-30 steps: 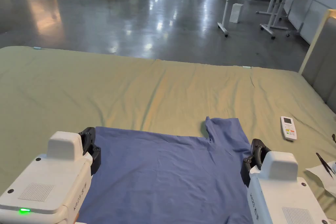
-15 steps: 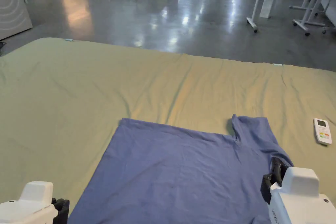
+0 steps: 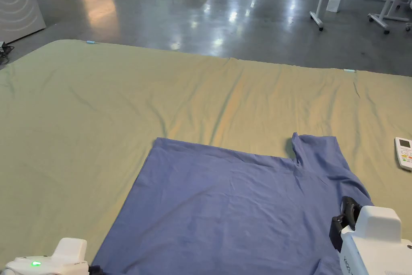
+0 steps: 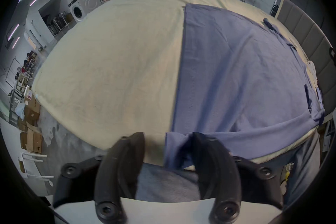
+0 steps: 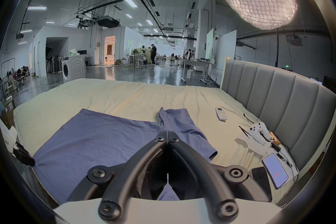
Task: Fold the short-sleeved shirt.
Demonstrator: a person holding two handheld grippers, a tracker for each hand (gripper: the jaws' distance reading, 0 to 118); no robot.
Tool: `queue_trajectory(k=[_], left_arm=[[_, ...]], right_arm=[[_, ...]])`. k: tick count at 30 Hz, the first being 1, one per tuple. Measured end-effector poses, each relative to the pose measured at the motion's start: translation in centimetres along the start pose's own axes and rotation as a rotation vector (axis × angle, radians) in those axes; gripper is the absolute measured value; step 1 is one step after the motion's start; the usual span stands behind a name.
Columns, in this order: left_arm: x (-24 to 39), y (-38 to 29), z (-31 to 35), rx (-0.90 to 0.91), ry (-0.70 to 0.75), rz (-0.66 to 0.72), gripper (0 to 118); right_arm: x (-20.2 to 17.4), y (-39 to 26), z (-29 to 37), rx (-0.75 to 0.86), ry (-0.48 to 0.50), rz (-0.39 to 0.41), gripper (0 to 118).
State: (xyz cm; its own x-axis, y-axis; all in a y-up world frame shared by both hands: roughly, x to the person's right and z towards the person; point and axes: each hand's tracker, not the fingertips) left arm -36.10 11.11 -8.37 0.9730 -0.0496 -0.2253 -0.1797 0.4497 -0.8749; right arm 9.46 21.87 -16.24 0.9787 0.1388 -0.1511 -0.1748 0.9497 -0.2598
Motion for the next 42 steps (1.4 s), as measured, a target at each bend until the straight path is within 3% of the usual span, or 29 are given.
queue_trajectory(k=[2, 4, 6, 14, 18, 19, 20, 21, 22, 24, 28, 35, 38, 41, 42], left_arm=[[1.6, -0.2, 0.8, 0.006, 0.024, -0.028, 38], [1.5, -0.2, 0.2, 0.002, -0.006, -0.043, 17], [1.1, -0.1, -0.4, -0.008, -0.010, -0.025, 9], [0.0, 0.3, 1.9, 0.010, -0.078, 0.014, 6], [0.5, 0.1, 3.6, 0.048, -0.073, 0.038, 6], [0.7, 0.1, 3.9, 0.054, -0.071, 0.034, 6], [0.9, 0.2, 4.1, 0.058, -0.064, 0.028, 6], [1.1, 0.3, 4.3, 0.063, -0.058, 0.018, 6], [1.4, 0.3, 4.4, 0.064, -0.050, 0.006, 6], [1.7, 0.3, 4.3, 0.061, -0.041, -0.008, 6], [1.7, 0.2, 4.0, 0.053, -0.033, -0.012, 6], [1.2, -0.4, 3.8, 0.043, -0.037, 0.001, 6], [1.1, -0.5, 3.8, 0.042, -0.039, 0.006, 6], [1.0, -0.6, 3.7, 0.039, -0.040, 0.006, 6], [1.0, -0.6, 3.6, 0.038, -0.042, 0.005, 6]], right_arm=[[0.2, -0.2, 0.0, -0.005, -0.002, -0.001, 0], [0.4, -0.5, 0.0, -0.009, -0.007, -0.002, 0], [0.5, -0.6, -0.1, -0.016, -0.008, -0.006, 0], [3.1, -0.5, 1.1, -0.075, -0.013, 0.009, 0], [6.0, -1.7, 1.7, -0.272, 0.028, 0.001, 1], [6.9, -2.0, 2.2, -0.336, 0.004, 0.000, 9], [7.5, -2.4, 2.4, -0.360, 0.009, 0.020, 24], [8.0, -2.9, 2.6, -0.400, 0.000, 0.043, 48], [8.5, -3.7, 2.7, -0.454, -0.022, 0.071, 57], [9.5, -5.3, 3.0, -0.530, -0.024, 0.090, 57], [10.8, -8.5, 3.4, -0.665, -0.071, 0.056, 57], [10.3, -10.6, 3.4, -0.788, 0.021, -0.064, 56], [9.4, -11.4, 3.3, -0.816, 0.048, -0.074, 27], [8.3, -11.7, 2.9, -0.794, 0.067, 0.023, 10], [8.4, -11.8, 2.7, -0.796, 0.065, 0.015, 8]])
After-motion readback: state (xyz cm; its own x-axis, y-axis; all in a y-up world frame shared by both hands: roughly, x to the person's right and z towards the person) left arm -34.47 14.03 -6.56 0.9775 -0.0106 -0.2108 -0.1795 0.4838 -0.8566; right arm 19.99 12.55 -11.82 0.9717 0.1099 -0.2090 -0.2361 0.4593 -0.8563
